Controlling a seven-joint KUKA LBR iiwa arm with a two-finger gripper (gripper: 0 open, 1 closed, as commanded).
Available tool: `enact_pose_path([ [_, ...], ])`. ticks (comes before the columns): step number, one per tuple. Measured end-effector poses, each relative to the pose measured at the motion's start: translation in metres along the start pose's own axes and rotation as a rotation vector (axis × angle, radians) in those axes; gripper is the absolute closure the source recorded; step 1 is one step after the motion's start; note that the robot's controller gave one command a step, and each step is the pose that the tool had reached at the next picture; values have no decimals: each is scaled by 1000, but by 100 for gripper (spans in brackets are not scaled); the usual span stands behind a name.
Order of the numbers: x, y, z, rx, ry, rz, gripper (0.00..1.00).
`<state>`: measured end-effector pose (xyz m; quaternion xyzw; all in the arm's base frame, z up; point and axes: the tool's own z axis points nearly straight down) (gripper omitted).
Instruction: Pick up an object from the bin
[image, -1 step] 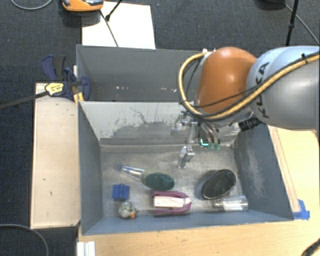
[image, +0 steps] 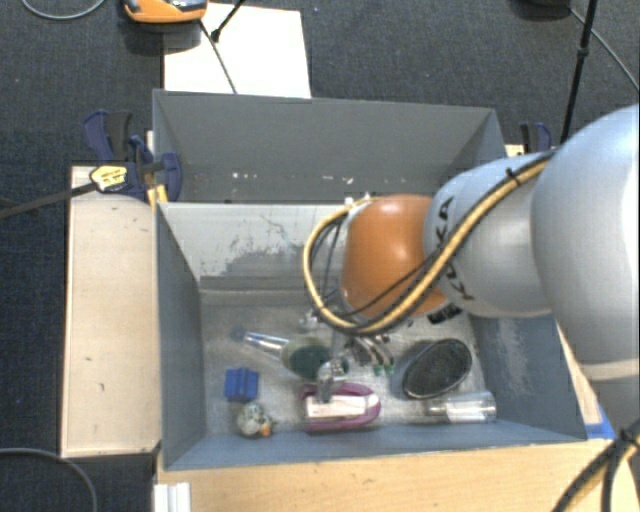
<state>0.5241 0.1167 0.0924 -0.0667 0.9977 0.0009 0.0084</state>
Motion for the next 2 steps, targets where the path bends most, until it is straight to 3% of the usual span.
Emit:
enact_pose_path([
  [1,4,1,1,0,19,-3,100],
  [2,9,-3,-130,0,6,-22,100],
])
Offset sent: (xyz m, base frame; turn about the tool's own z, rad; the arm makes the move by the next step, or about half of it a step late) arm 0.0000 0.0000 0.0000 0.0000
